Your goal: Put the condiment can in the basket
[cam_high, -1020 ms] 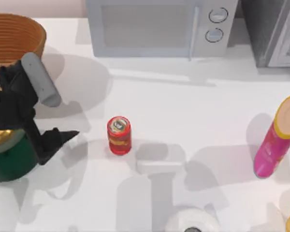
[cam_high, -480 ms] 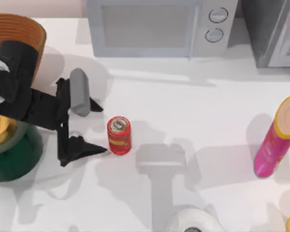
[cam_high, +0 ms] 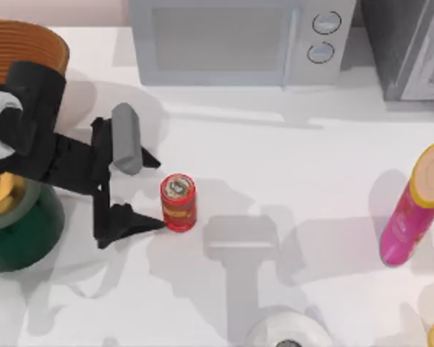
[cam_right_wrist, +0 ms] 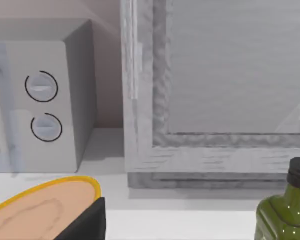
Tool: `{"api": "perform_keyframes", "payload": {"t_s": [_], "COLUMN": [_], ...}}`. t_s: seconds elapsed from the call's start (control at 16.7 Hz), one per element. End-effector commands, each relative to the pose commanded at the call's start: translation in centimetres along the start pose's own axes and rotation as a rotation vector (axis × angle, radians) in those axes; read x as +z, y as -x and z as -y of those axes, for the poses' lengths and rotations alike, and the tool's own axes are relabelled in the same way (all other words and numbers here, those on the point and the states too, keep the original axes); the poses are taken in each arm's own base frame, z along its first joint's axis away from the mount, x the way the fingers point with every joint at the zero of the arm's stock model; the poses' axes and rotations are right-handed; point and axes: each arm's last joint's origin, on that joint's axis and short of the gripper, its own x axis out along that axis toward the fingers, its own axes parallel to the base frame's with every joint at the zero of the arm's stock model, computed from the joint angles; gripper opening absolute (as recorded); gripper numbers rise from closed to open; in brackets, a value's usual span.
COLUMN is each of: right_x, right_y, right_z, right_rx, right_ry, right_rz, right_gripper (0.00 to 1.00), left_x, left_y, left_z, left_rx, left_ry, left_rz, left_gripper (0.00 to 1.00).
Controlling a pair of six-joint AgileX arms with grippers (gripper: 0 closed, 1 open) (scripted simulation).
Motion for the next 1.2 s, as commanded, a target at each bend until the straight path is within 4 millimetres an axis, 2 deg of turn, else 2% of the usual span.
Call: {"api": "perform_keyframes", "payload": {"t_s": [0.48,0.78,1.2], "right_x": [0.0,0.0,0.0], "right_y": [0.0,0.0,0.0], "right_z": [0.0,0.0,0.0], "right_rx": [0.000,0.000,0.000], "right_ry": [0.000,0.000,0.000], "right_rz": [0.000,0.000,0.000], "right_gripper": [1.00,1.00,1.00], "left_x": [-0.2,-0.2,-0.2], "left_y": [-5.8,-6.2,-6.2], "left_z": [-0.1,0.0,0.0], "left_rx": [0.000,0.000,0.000], "left_ry": [0.001,0.001,0.001], "left_rz": [0.000,0.000,0.000], "left_gripper": [1.00,1.00,0.47]}}
